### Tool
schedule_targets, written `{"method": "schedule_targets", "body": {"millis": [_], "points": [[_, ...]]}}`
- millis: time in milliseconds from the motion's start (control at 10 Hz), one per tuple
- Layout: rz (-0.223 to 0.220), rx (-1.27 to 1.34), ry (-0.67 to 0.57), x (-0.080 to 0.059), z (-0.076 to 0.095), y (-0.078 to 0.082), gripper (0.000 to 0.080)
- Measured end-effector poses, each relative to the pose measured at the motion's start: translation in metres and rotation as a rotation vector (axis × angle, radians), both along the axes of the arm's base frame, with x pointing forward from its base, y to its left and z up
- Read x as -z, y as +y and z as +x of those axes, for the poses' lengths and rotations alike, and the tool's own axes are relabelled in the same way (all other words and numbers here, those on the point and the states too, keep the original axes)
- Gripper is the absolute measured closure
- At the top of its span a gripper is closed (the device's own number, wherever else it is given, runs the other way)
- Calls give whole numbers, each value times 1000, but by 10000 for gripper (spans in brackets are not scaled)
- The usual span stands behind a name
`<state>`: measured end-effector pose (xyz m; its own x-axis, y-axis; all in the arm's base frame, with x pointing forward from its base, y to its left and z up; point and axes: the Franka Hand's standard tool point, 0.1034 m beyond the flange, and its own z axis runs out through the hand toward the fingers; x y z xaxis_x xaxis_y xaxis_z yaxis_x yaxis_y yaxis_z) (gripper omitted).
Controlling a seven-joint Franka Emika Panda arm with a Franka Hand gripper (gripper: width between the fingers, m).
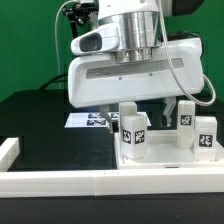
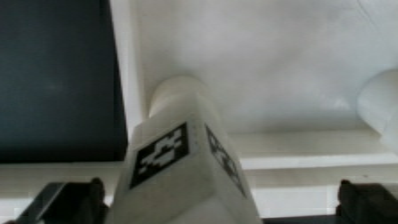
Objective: Assemble square table
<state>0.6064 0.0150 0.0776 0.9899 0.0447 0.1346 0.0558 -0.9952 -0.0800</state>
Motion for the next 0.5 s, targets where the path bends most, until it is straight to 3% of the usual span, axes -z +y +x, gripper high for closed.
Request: {"method": "schedule_targets", "body": {"millis": [500], "points": [[-53, -332, -22, 1, -1, -2, 151]]}}
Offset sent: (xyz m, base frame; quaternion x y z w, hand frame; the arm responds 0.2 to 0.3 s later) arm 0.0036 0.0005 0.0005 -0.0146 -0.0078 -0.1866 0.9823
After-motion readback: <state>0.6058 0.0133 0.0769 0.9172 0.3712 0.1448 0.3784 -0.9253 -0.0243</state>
